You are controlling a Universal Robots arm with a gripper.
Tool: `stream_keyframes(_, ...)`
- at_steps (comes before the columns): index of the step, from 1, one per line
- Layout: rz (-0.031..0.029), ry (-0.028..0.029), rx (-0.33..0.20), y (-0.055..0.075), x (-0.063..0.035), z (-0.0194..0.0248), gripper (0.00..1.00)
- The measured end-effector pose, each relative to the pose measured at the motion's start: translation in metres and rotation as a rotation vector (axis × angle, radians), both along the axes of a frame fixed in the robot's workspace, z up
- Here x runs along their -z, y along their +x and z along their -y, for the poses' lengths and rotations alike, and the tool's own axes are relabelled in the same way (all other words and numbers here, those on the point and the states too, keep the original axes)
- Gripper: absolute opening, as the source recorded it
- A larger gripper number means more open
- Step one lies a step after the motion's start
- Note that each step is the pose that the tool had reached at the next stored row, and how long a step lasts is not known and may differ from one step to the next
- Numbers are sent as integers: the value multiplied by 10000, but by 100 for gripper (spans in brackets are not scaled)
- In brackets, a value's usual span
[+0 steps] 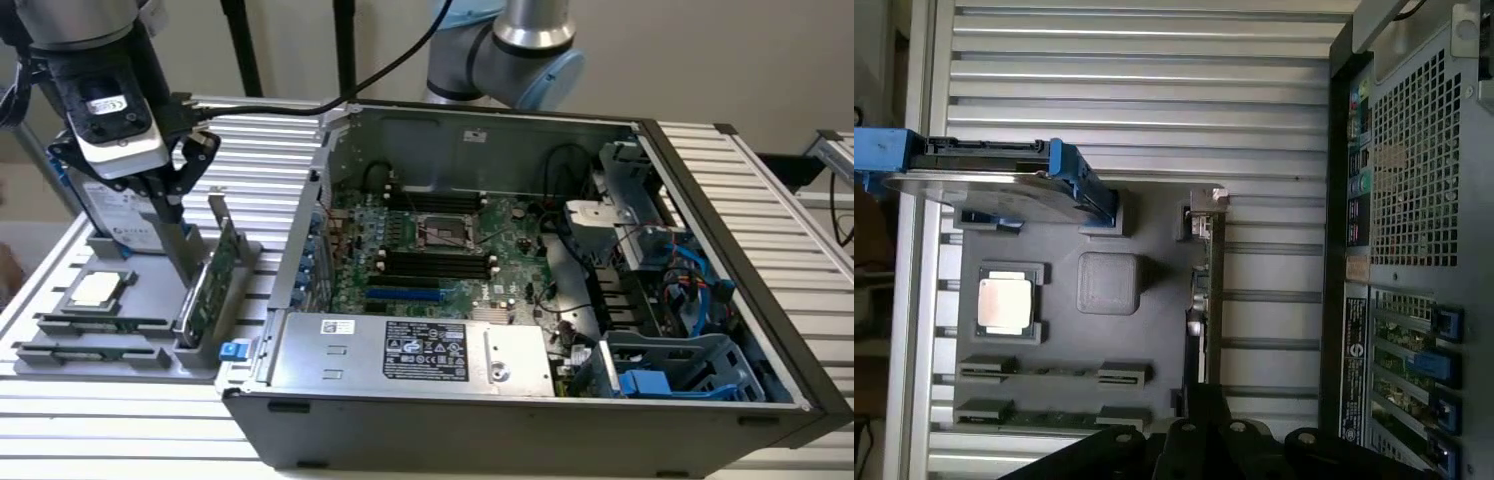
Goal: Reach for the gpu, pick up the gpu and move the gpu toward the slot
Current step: 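Reach for the gpu, then pick up the gpu and move the gpu toward the slot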
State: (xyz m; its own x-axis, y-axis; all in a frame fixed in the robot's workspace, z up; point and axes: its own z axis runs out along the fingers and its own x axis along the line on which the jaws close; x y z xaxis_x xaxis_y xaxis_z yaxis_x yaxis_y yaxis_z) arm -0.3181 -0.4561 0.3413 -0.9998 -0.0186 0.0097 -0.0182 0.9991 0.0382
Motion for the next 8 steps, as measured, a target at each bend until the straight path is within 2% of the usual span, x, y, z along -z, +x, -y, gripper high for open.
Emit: stream_keyframes(8, -1, 0, 0, 1, 0, 0, 11)
